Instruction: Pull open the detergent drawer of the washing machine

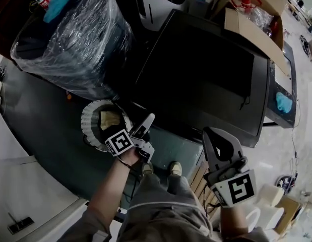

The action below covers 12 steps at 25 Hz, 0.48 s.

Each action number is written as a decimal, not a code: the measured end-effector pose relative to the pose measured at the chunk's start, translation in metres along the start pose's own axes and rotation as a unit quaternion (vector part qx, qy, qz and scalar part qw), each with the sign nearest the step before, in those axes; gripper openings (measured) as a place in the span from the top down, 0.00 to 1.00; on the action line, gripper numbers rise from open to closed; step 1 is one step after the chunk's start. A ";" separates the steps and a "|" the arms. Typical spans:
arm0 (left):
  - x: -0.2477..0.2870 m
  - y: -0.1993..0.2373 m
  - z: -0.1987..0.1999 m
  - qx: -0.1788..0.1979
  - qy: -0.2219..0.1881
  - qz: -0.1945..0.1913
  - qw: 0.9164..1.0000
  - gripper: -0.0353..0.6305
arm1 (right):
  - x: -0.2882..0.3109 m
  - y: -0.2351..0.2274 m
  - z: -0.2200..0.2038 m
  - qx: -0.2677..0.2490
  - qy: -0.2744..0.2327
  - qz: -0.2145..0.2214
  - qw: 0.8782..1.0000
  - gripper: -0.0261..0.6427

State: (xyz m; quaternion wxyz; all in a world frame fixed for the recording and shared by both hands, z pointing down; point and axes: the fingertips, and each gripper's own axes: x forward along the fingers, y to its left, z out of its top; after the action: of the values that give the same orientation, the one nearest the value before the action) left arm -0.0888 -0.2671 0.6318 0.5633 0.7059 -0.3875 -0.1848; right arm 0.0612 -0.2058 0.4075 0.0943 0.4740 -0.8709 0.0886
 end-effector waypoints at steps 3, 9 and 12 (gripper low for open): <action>0.005 0.007 -0.002 -0.039 -0.010 -0.020 0.999 0.33 | 0.002 0.000 -0.011 0.000 0.008 -0.007 1.000 0.92; 0.018 0.010 -0.004 -0.079 -0.024 -0.052 0.995 0.32 | 0.003 0.000 -0.026 0.003 0.017 -0.016 1.000 0.92; 0.020 0.014 -0.003 -0.081 -0.029 -0.055 0.995 0.32 | 0.002 0.001 -0.031 0.003 0.020 -0.020 1.000 0.92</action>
State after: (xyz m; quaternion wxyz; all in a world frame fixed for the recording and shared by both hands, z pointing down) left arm -0.0786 -0.2816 0.6496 0.5960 0.6726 -0.3485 -0.2664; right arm 0.0620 -0.1994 0.4376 0.1118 0.4901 -0.8589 0.0984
